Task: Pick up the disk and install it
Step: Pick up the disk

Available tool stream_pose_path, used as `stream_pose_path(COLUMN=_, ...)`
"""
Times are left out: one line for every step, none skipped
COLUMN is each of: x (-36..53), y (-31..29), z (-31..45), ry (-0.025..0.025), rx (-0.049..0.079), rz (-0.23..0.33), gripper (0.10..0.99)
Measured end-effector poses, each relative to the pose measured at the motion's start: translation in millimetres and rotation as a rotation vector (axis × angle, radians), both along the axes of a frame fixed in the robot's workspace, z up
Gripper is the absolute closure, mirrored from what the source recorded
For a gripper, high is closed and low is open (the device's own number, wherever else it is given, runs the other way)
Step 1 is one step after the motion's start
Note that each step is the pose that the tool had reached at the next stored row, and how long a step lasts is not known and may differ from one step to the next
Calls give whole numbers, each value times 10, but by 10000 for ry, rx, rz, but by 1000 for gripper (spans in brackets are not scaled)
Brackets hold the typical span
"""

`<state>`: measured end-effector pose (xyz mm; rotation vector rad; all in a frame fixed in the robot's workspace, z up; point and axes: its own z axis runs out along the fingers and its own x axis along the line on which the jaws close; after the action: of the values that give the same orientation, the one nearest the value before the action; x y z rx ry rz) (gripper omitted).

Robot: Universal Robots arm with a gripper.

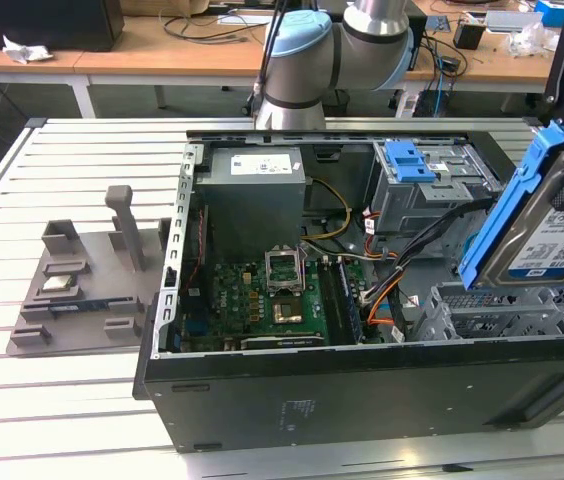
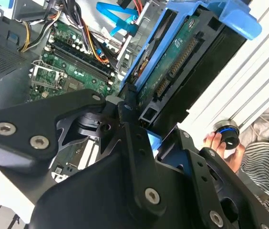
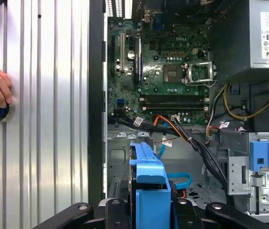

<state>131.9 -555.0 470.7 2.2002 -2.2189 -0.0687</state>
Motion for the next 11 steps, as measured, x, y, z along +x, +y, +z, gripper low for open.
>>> stream_pose_path(x=0, y=2, z=-20, ry=0, rx=-1, rz=0, gripper=718)
stream_pose_path(x=-1, y=4, z=-43, ry=0, rx=0, rz=0, gripper=718)
stream_pose_path(x=-3, y=17, z=-69, ry=0, rx=-2, rz=0, gripper=718)
stream_pose_path(x=-4, y=29, z=-89, ry=0, rx=-4, rz=0, gripper=718)
stream_pose_path(x=-4, y=47, z=-110, ry=0, rx=-10, rz=0, gripper=718)
stream_pose_path(x=-5, y=61, z=-123, ry=0, rx=-14, rz=0, gripper=718)
stream_pose_path(x=-5, y=81, z=-144, ry=0, rx=-22, rz=0, gripper=718)
stream_pose_path(x=-5, y=86, z=-149, ry=0, rx=-26, rz=-1, gripper=718)
stream_pose_path(x=-6, y=86, z=-150, ry=0, rx=-27, rz=-1, gripper=718)
stream_pose_path(x=-5, y=86, z=-149, ry=0, rx=-29, rz=0, gripper=718)
stream_pose_path(x=-6, y=86, z=-149, ry=0, rx=-29, rz=-1, gripper=718)
